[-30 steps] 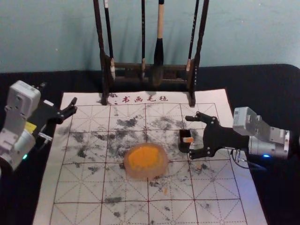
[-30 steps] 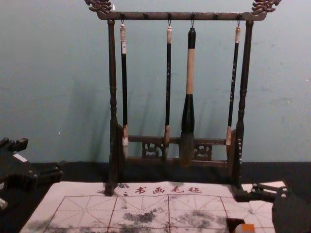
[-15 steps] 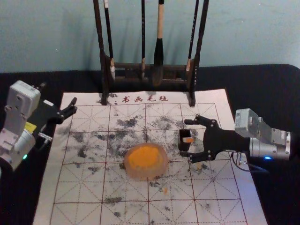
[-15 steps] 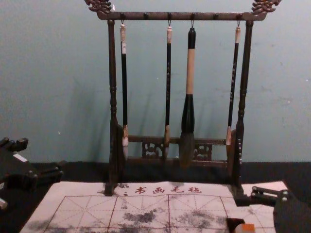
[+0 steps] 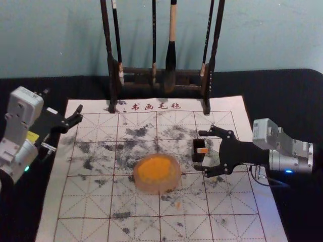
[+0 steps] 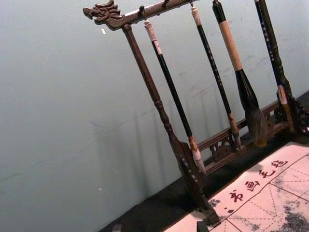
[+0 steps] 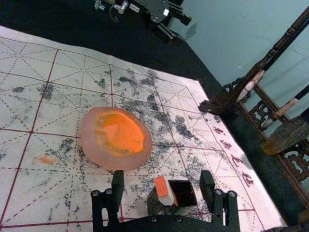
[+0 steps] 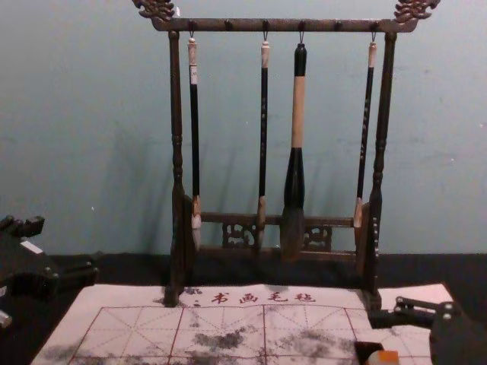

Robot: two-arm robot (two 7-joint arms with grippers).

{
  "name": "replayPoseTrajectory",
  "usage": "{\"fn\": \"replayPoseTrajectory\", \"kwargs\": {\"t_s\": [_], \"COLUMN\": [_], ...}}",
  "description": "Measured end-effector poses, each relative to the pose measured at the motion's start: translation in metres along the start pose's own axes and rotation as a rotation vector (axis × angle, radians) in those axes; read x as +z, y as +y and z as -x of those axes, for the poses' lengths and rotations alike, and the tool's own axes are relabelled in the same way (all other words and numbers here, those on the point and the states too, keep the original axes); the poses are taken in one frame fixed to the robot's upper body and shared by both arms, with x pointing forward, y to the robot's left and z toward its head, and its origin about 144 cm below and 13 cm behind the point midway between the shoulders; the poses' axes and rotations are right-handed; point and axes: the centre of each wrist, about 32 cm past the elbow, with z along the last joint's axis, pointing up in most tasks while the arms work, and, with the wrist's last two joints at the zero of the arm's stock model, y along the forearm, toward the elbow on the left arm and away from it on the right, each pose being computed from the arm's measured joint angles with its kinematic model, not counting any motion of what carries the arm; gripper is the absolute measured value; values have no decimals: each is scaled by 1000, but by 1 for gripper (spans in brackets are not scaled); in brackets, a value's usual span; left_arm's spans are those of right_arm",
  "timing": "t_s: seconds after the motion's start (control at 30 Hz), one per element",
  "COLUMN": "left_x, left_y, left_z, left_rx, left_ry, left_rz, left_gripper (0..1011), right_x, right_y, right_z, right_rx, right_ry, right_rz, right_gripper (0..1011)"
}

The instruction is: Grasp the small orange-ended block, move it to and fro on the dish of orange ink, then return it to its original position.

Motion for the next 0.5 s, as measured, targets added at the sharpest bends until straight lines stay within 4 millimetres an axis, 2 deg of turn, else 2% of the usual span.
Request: {"fn": "replayPoseTrajectory", "kwargs": {"t_s": [0.43, 0.5], "left_x": [0, 0], "left_y": [0, 0], "left_z": [0, 0], "left_rx": [0, 0], "left_ry": [0, 0], "left_rz": [0, 0], "left_gripper": [1001, 1001], "right_x": [0, 0], "right_y": [0, 0], "right_z": [0, 0], "right_rx": [-2, -2], "right_ry": [-1, -1], "right_rz": [2, 1], "right_gripper": [1000, 961]}}
